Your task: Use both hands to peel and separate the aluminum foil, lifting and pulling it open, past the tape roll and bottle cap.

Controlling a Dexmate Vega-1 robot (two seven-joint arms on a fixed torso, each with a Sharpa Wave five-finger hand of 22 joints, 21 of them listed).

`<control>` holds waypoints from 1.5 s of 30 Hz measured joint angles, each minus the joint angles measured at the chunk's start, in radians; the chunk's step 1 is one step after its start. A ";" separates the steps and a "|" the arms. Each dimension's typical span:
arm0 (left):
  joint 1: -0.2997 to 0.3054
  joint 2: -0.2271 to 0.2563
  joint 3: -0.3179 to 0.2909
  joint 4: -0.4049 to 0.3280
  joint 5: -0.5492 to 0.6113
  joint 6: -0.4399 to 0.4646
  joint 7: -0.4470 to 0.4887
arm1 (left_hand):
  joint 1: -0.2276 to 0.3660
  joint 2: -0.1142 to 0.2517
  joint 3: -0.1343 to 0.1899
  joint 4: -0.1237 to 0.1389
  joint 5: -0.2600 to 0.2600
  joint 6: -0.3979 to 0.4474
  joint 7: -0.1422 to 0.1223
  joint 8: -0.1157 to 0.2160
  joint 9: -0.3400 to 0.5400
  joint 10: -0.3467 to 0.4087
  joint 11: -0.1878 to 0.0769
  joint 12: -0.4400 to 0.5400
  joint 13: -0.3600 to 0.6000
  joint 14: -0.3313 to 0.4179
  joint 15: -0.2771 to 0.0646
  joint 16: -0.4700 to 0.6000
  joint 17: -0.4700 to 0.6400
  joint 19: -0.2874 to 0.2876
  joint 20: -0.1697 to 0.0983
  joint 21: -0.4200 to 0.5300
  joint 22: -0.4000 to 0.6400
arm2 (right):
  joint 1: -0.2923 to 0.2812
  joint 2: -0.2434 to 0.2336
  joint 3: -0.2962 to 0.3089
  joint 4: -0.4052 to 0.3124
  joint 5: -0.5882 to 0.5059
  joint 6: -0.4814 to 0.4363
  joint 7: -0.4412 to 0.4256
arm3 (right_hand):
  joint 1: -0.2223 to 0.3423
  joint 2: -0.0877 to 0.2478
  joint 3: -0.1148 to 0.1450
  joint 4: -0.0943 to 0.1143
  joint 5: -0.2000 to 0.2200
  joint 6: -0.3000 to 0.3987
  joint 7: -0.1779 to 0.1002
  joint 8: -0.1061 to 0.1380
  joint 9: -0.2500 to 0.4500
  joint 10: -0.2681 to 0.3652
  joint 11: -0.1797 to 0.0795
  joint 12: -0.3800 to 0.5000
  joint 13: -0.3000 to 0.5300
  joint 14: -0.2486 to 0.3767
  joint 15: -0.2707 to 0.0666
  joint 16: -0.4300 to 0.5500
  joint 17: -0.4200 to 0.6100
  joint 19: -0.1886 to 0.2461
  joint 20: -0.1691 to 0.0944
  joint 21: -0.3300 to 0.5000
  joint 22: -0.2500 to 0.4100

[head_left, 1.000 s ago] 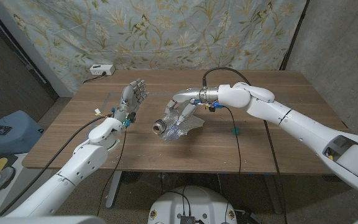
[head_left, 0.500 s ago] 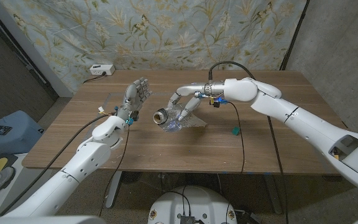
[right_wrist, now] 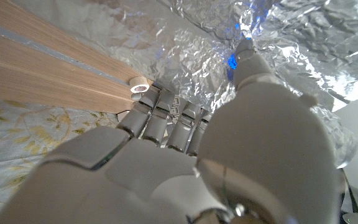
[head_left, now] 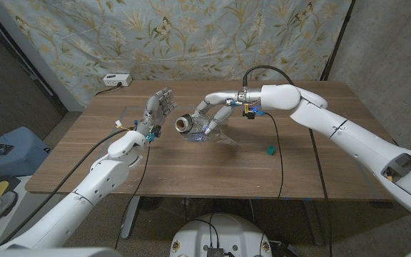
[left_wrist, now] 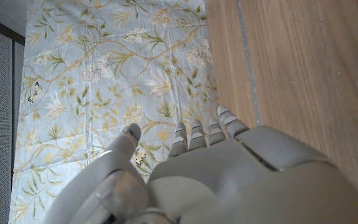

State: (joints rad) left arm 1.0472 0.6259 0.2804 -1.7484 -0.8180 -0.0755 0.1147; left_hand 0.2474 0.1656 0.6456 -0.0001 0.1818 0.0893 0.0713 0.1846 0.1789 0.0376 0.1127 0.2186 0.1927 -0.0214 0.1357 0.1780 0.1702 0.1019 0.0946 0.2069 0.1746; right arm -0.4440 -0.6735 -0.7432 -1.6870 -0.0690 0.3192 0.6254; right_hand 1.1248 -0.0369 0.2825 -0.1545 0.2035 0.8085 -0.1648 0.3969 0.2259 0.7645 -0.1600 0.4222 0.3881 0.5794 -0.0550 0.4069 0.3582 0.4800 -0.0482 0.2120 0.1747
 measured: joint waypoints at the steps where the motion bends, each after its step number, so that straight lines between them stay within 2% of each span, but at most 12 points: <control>1: -0.004 -0.001 0.001 0.003 0.000 0.000 0.000 | 0.000 0.000 0.000 0.000 0.000 0.000 0.000 0.000 0.000 0.000 0.000 0.000 0.000 0.000 0.000 0.000 0.000 0.000 0.000 0.000 0.000 | 0.000 0.000 0.000 0.000 0.017 -0.012 0.009 | 0.000 0.000 0.000 0.000 0.000 0.000 0.000 0.000 0.001 0.000 0.000 0.002 0.001 0.000 0.000 0.000 0.001 0.000 0.000 0.000 0.000; 10: -0.028 -0.007 0.009 0.028 -0.008 0.005 -0.018 | 0.000 0.000 0.000 0.000 0.000 0.000 0.000 0.000 0.000 0.000 0.000 0.000 0.005 0.004 0.004 0.000 0.000 0.000 0.000 0.000 0.000 | 0.024 0.008 0.007 0.024 0.144 -0.080 0.076 | 0.000 0.000 -0.003 0.003 -0.004 0.000 0.000 0.000 0.006 -0.007 0.007 0.003 0.005 0.006 -0.002 0.004 0.006 0.000 0.000 0.000 0.000; 11: -0.030 -0.007 0.009 0.031 -0.012 0.009 -0.030 | 0.000 0.000 0.000 0.000 0.000 0.000 0.000 0.000 0.000 0.000 0.000 0.000 0.005 0.004 0.004 0.000 0.000 0.000 0.000 0.000 0.000 | 0.046 0.020 0.008 0.059 0.157 -0.087 0.083 | 0.000 0.000 -0.003 0.003 -0.004 0.000 0.000 0.000 0.007 -0.008 0.008 0.004 0.005 0.006 -0.002 0.004 0.006 0.000 0.000 0.000 0.000; 19: -0.051 -0.010 0.016 0.050 -0.018 0.017 -0.046 | 0.000 0.000 0.003 -0.003 0.000 0.008 0.000 0.000 0.000 0.000 0.000 0.000 0.005 0.004 0.004 0.000 0.000 0.000 0.000 0.000 0.000 | 0.079 0.035 0.008 0.115 0.242 -0.129 0.128 | 0.000 0.000 -0.008 0.003 -0.004 0.000 0.000 0.000 0.009 -0.006 0.010 0.003 0.009 0.005 -0.002 0.008 0.015 0.000 0.000 0.000 0.000; 33: -0.082 -0.020 0.034 0.070 -0.021 0.037 -0.062 | 0.000 0.000 0.006 -0.006 0.000 0.007 0.000 0.000 0.000 0.000 0.000 0.000 0.005 0.004 0.004 0.000 0.000 0.004 0.004 0.000 0.000 | 0.114 0.042 0.014 0.179 0.360 -0.214 0.181 | -0.001 0.001 -0.013 0.007 -0.011 0.007 0.007 -0.008 0.014 -0.001 0.026 0.008 0.015 0.015 -0.001 0.019 0.025 0.000 0.000 0.000 0.000; 42: -0.099 -0.031 0.048 0.084 -0.024 0.046 -0.072 | 0.000 0.000 0.006 -0.006 0.000 0.007 0.000 0.000 0.000 0.000 0.000 0.000 0.005 0.004 0.004 0.000 0.000 0.004 0.004 0.000 0.000 | 0.129 0.037 0.022 0.206 0.423 -0.282 0.204 | -0.001 0.001 -0.021 0.007 -0.015 0.008 0.013 -0.007 0.018 0.003 0.040 0.008 0.018 0.051 -0.004 0.031 0.024 0.049 -0.002 0.012 0.005; 45: -0.103 -0.034 0.052 0.088 -0.025 0.048 -0.073 | 0.000 0.000 0.006 -0.006 0.000 0.011 0.004 0.000 0.000 0.000 0.000 0.000 0.005 0.004 0.004 0.000 0.000 0.004 0.004 0.000 0.000 | 0.130 0.036 0.023 0.209 0.440 -0.300 0.207 | -0.001 0.001 -0.021 0.007 -0.015 0.009 0.021 -0.004 0.019 0.006 0.044 0.015 0.018 0.065 -0.005 0.034 0.022 0.050 0.000 0.017 0.005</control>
State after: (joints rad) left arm 0.9440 0.5919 0.3319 -1.6605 -0.8429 -0.0277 0.0415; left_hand 0.2474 0.1656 0.6511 -0.0056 0.1818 0.1002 0.0750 0.1846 0.1789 0.0375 0.1126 0.2186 0.1978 -0.0178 0.1393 0.1780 0.1699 0.1055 0.0983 0.2071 0.1746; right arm -0.3139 -0.6373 -0.7198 -1.4777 0.3710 0.0192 0.8324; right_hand 1.1238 -0.0357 0.2618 -0.1476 0.1883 0.8172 -0.1441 0.3930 0.2445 0.7708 -0.1158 0.4368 0.4063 0.6444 -0.0595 0.4407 0.3801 0.5304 -0.0485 0.2294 0.1795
